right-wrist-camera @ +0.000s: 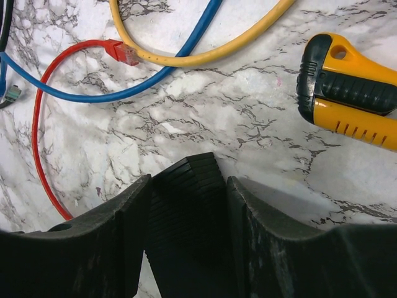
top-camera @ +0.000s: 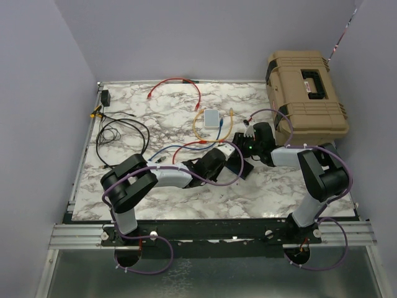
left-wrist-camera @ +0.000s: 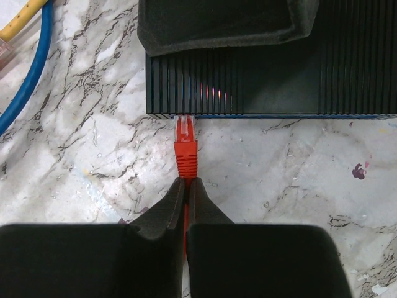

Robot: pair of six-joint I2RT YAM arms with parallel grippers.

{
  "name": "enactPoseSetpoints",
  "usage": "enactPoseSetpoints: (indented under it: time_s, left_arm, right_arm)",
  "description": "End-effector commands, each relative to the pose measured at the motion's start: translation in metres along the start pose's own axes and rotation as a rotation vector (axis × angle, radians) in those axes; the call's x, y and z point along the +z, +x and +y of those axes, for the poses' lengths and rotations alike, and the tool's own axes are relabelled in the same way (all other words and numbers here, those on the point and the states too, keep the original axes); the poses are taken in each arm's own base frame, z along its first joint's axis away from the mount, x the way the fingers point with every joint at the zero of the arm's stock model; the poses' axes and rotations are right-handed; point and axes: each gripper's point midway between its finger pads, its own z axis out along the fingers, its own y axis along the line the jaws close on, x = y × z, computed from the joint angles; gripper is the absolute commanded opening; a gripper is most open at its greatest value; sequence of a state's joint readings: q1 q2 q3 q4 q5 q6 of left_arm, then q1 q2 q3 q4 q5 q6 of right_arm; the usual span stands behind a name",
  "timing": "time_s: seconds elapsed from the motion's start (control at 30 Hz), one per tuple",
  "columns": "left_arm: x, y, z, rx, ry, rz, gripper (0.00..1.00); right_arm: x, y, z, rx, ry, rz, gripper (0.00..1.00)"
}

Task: Insert the plug into the switch port
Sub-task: Insert the connector into the switch port.

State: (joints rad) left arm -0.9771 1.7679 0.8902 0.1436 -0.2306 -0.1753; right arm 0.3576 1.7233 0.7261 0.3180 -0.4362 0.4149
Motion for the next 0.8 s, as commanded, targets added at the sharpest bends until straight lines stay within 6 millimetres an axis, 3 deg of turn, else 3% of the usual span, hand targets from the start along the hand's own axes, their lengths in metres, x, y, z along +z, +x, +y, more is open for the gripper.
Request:
enactPoseSetpoints:
  time_s: [0.0, 0.23, 0.43, 0.77]
  left_arm:
    - [-0.013, -0.107, -0.014, -0.072, 0.079, -0.363, 0.0]
    - [-0.012, -0.113, -0.011, -0.011, 0.079, -0.371, 0.0]
    - [-0.015, -0.125, 0.017, -0.06, 0.039, -0.392, 0.0]
    - [-0.013, -0.15, 0.003, -0.019, 0.1, -0.434, 0.0]
  right_arm:
    - [-0.012, 0.099, 0.004, 0.143, -0.047, 0.339, 0.52]
    - [-0.012, 0.103, 0.01, 0.152, -0.088, 0.361, 0.51]
    - [-0.012, 0.105, 0.014, 0.152, -0.112, 0.371, 0.51]
    - [-0.01, 0.108, 0.022, 0.144, -0.155, 0.392, 0.51]
